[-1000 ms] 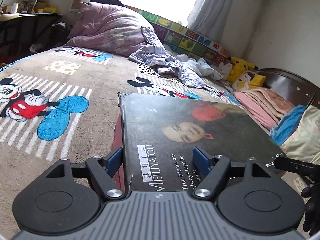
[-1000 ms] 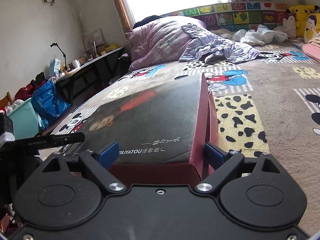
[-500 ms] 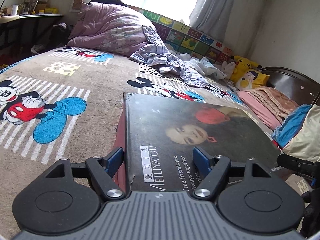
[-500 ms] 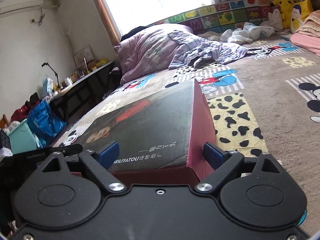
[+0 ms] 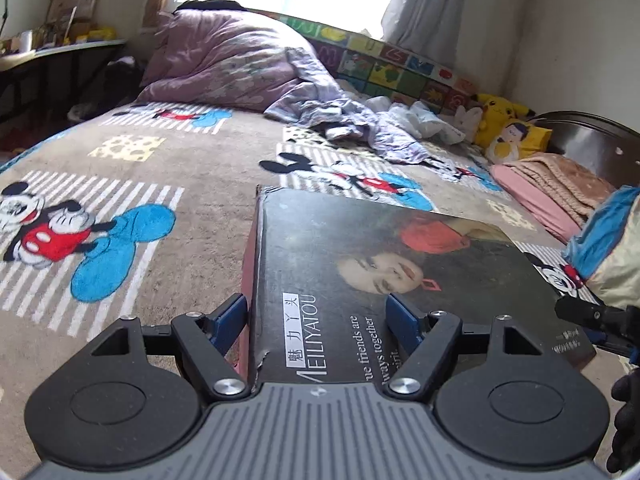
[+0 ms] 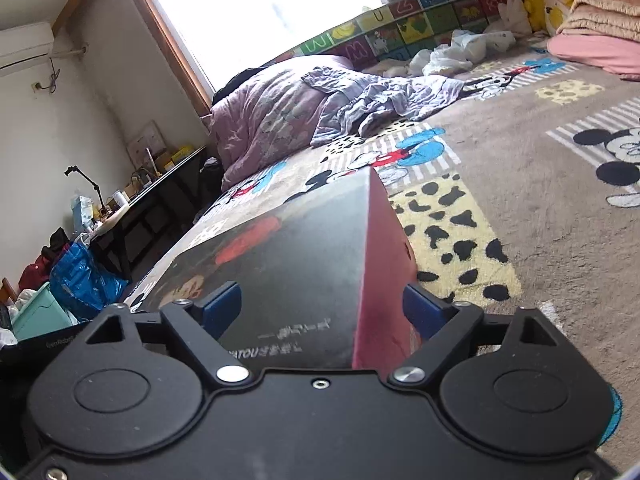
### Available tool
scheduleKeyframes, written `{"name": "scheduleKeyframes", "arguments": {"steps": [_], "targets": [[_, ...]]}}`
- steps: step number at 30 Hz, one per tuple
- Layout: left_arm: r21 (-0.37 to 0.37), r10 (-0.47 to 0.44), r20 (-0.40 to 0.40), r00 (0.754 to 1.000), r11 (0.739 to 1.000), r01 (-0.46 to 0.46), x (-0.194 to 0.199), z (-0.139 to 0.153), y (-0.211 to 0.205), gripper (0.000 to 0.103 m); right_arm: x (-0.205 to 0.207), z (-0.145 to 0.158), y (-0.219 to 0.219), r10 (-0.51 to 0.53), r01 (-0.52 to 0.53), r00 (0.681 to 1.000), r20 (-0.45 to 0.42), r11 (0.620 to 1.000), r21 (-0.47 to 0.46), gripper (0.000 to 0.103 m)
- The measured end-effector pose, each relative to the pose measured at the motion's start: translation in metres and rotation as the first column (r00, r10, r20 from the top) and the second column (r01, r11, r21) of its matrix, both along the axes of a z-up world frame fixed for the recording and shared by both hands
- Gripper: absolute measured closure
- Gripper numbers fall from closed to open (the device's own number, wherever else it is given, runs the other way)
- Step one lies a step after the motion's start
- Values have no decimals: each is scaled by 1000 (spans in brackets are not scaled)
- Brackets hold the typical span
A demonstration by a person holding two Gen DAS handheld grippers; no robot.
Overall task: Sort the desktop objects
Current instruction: 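Lift the lid with both grippers and carry it over the shoebox, then lower the lid onto the shoebox rim and open both grippers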
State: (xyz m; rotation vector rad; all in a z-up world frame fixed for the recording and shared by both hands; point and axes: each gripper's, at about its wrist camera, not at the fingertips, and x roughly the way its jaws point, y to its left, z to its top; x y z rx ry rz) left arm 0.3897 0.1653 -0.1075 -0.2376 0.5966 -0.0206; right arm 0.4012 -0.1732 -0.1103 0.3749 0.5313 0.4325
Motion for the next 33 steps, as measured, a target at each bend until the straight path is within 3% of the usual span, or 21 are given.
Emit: {"name": "scheduleKeyframes", "arguments": {"steps": [12,18,26,33], "targets": [[33,39,-27,999,999,-38,5,-1,-9,27,18,-10,-1,-66,63,998,-18,991,-116,21],[37,44,-23,999,998,-43,2,-3,-11,27,23,-16,-7,-69,65,997,-25,987,-144,8],[43,68,-65,996,997,-66,-11,6,-13,27,16,5,1,-86,70,995,-48,960,-270,8],[177,84,-68,994,982,-71,-34,21,-26,26,-8,21,-1,-88,67,995,-46,938,-340,8]]}}
